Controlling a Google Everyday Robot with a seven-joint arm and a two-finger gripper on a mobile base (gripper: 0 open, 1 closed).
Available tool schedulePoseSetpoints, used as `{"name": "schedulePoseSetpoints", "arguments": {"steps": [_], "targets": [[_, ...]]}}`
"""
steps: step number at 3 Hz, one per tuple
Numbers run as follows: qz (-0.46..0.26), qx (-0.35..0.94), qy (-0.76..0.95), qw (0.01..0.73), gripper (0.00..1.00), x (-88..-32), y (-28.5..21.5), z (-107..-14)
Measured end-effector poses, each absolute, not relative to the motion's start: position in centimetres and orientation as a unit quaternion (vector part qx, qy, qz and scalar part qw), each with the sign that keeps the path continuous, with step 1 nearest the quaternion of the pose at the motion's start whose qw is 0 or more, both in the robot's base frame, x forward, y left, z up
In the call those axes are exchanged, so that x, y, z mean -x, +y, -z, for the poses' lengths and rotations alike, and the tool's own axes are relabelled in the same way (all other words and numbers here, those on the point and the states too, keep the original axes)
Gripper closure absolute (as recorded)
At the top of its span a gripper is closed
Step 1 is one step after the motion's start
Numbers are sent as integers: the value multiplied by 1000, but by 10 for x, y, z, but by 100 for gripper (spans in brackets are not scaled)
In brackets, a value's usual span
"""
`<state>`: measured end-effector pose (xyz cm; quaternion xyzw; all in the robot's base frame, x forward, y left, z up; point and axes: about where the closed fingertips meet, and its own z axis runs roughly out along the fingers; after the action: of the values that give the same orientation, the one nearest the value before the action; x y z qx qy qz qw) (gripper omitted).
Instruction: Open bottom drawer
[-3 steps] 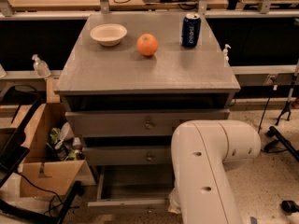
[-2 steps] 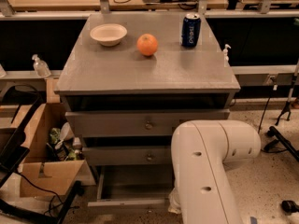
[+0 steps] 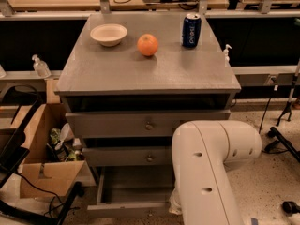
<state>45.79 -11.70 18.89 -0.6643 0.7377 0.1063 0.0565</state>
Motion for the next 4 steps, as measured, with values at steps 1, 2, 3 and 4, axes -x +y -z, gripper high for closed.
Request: {"name": "schedulePoseSetpoints", "arguments": {"steps": [1, 2, 3, 4], "targets": [[-106, 664, 738, 56, 100, -458, -117, -189], [-106, 664, 738, 56, 100, -458, -117, -189], [-106, 664, 738, 56, 100, -458, -117, -189], [-106, 664, 738, 56, 100, -458, -117, -189]]}}
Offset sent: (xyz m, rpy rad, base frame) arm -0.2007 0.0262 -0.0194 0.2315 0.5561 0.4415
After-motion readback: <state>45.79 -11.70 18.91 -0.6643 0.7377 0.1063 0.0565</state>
